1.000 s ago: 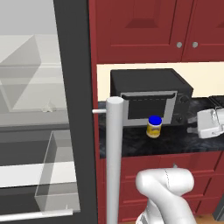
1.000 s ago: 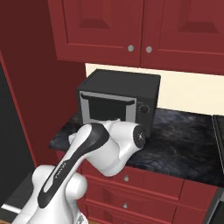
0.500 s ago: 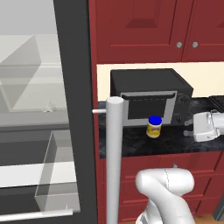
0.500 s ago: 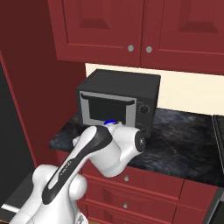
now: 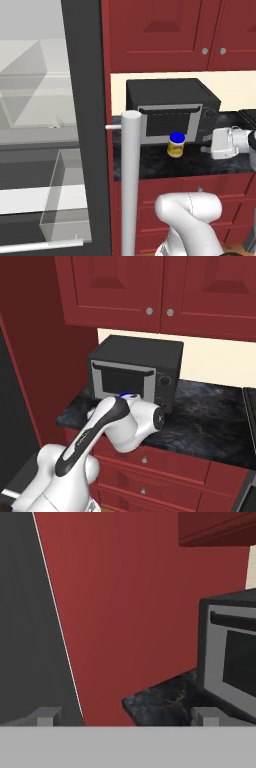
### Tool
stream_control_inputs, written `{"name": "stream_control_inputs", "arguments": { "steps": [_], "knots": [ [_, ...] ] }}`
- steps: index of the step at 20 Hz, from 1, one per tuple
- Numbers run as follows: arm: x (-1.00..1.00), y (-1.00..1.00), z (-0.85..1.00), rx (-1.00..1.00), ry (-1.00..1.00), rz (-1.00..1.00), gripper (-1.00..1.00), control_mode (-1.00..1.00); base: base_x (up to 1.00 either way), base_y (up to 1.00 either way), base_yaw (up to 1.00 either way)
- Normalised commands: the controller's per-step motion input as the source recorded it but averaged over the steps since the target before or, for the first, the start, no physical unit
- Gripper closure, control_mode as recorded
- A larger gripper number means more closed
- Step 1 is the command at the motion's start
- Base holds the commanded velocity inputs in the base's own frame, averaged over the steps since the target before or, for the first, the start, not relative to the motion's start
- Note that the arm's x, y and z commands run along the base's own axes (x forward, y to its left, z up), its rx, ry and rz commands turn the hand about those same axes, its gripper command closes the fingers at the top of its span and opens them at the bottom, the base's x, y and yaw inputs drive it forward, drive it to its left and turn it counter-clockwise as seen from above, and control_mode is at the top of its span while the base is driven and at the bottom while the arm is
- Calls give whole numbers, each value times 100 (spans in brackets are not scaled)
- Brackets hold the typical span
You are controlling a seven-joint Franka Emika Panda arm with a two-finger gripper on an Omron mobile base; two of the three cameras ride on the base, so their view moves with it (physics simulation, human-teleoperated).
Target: Place the ketchup and mayonnaise from the counter to the top shelf of the fridge. If the existing items in the fridge are on the top shelf, move them to other shelves.
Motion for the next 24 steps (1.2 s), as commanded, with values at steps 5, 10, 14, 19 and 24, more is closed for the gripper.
{"name": "stream_control_inputs", "arguments": {
  "steps": [5, 10, 14, 19, 24],
  "knots": [
    [34, 0, -19, 3, 0, 0, -100, -100, 0, 0, 0],
    [33, -2, -30, 2, -3, 0, -100, -100, 0, 0, 0],
    [22, -10, -27, 2, -2, -5, -100, -100, 0, 0, 0],
    [18, -19, -16, 3, -1, -7, -100, -100, 0, 0, 0],
    [30, -1, -6, 0, 0, -1, -100, -100, 0, 0, 0]
  ]
}}
